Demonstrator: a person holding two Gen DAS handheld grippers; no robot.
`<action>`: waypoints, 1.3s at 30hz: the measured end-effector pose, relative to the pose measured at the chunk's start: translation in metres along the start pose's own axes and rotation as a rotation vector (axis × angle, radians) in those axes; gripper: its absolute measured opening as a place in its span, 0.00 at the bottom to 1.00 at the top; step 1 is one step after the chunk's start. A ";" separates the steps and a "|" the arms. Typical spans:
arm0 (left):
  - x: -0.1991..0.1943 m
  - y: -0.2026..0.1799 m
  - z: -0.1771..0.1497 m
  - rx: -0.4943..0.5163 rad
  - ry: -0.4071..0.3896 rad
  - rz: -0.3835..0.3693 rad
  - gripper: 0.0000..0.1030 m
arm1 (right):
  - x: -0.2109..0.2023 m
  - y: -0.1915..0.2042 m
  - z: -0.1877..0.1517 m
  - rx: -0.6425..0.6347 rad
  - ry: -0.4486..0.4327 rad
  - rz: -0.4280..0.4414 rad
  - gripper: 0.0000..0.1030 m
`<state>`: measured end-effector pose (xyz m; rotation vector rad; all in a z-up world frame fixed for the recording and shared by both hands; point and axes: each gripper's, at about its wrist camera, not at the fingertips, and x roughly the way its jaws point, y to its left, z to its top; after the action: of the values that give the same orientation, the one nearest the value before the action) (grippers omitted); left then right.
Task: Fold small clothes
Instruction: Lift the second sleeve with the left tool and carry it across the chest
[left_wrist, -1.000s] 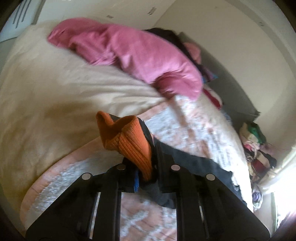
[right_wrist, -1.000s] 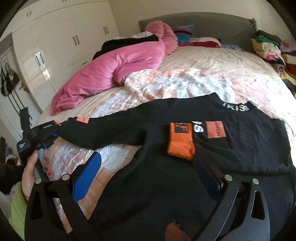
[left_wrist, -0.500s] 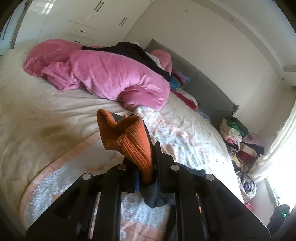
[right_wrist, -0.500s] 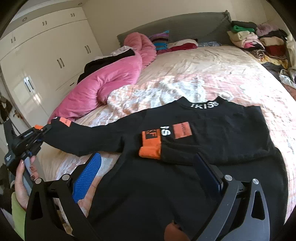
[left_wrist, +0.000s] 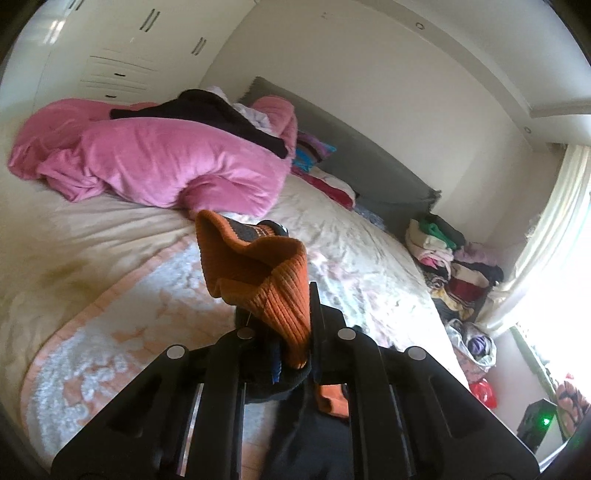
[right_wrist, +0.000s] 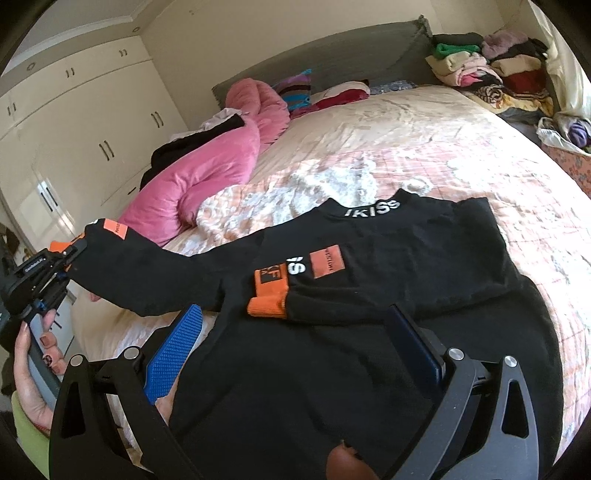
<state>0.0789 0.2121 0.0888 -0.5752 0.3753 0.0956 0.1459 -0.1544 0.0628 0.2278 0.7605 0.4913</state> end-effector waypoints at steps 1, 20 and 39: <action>0.001 -0.004 -0.001 0.005 0.005 -0.007 0.05 | -0.001 -0.002 0.000 0.004 -0.002 -0.001 0.96; 0.039 -0.079 -0.043 0.126 0.137 -0.139 0.05 | -0.029 -0.062 -0.002 0.127 -0.048 -0.057 0.96; 0.118 -0.155 -0.122 0.220 0.378 -0.276 0.05 | -0.059 -0.128 -0.007 0.251 -0.099 -0.168 0.96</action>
<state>0.1789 0.0141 0.0301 -0.4211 0.6601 -0.3212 0.1485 -0.2944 0.0457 0.4150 0.7369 0.2232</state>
